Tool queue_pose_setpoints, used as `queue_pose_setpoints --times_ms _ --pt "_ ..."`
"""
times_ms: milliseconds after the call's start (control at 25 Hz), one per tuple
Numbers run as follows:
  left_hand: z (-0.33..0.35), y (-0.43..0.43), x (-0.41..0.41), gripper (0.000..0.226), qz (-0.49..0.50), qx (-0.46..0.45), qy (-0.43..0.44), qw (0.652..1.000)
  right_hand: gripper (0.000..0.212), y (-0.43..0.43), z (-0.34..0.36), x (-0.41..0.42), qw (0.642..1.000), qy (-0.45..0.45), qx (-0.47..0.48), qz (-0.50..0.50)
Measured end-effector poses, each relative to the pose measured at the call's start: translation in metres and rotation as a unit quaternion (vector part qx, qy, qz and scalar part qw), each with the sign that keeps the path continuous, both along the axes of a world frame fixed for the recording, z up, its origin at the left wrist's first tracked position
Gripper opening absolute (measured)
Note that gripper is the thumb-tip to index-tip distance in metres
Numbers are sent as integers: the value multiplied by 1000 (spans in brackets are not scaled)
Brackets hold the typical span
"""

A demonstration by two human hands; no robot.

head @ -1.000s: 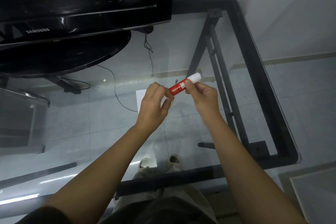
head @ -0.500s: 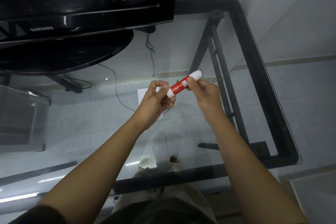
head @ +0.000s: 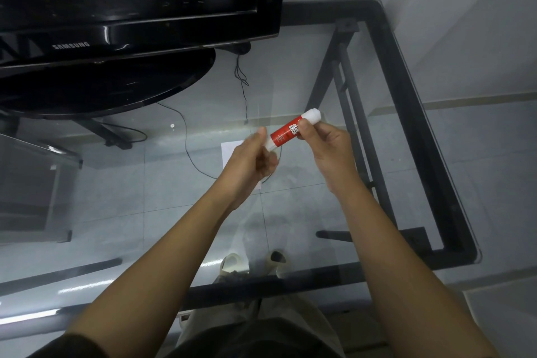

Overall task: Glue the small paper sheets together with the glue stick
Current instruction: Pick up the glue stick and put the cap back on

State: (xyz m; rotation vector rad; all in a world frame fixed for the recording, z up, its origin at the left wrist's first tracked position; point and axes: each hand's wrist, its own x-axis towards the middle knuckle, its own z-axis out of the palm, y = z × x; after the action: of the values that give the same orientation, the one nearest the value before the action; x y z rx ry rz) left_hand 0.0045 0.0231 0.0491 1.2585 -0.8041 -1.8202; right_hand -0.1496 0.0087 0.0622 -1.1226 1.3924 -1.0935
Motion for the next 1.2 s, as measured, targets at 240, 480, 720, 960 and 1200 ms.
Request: queue_pose_setpoints --times_ms 240,480,720,960,1200 --pt "-1 4 1 42 1 -52 -58 997 12 -1 5 2 1000 -2 -8 9" --pt "13 -6 1 46 -4 141 70 988 17 -2 4 4 1000 -1 -12 -3" --pt "9 1 1 27 -1 -170 -186 968 17 -5 6 4 1000 -23 -9 -8" --pt "26 -18 7 55 -80 193 94 973 12 -10 9 7 1000 -24 -8 -2" --pt "18 -12 4 20 8 -71 -29 997 15 -12 11 4 1000 -24 -14 -14"
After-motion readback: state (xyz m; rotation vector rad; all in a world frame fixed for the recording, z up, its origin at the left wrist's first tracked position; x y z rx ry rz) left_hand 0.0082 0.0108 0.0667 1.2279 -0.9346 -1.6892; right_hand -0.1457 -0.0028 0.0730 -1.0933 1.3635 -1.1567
